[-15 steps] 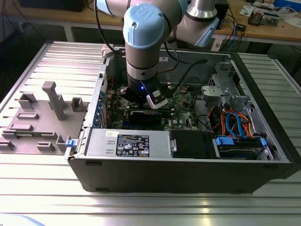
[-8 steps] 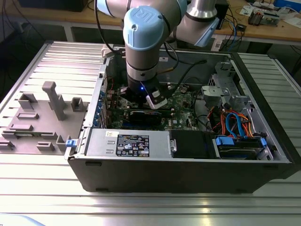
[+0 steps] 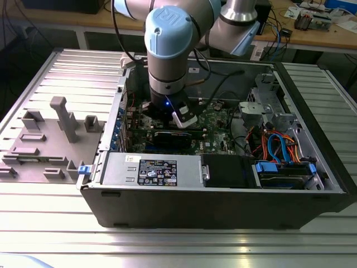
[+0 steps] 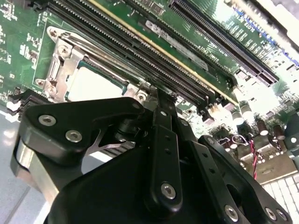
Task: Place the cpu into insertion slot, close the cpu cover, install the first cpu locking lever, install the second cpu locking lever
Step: 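Install the second cpu locking lever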
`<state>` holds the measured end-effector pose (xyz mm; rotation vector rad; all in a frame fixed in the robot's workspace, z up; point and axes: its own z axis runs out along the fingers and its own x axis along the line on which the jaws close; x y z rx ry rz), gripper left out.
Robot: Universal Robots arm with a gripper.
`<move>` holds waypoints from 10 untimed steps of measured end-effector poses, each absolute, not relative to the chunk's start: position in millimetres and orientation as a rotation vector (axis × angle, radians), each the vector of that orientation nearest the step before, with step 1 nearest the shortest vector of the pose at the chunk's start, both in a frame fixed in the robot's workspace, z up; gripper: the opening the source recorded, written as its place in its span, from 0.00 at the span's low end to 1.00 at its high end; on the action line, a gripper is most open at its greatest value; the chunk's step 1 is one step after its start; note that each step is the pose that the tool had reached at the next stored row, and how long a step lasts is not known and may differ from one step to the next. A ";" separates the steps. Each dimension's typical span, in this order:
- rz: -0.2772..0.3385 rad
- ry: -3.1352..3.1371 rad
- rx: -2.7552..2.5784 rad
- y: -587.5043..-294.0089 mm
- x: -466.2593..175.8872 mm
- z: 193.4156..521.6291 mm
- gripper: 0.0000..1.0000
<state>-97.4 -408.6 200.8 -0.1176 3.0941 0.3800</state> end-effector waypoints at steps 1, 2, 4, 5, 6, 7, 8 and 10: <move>0.379 3.094 -0.118 -408.6 -97.6 203.2 0.11; 0.379 3.095 -0.118 -408.6 -97.7 206.2 0.11; 0.379 3.095 -0.117 -408.6 -97.9 213.6 0.11; 0.379 3.095 -0.118 -408.6 -98.0 219.6 0.11; 0.379 3.095 -0.117 -408.6 -98.0 225.6 0.11; 0.379 3.095 -0.118 -408.6 -98.0 229.4 0.11; 0.379 3.095 -0.117 -408.5 -98.0 232.8 0.11; 0.379 3.095 -0.117 -408.5 -98.0 233.2 0.11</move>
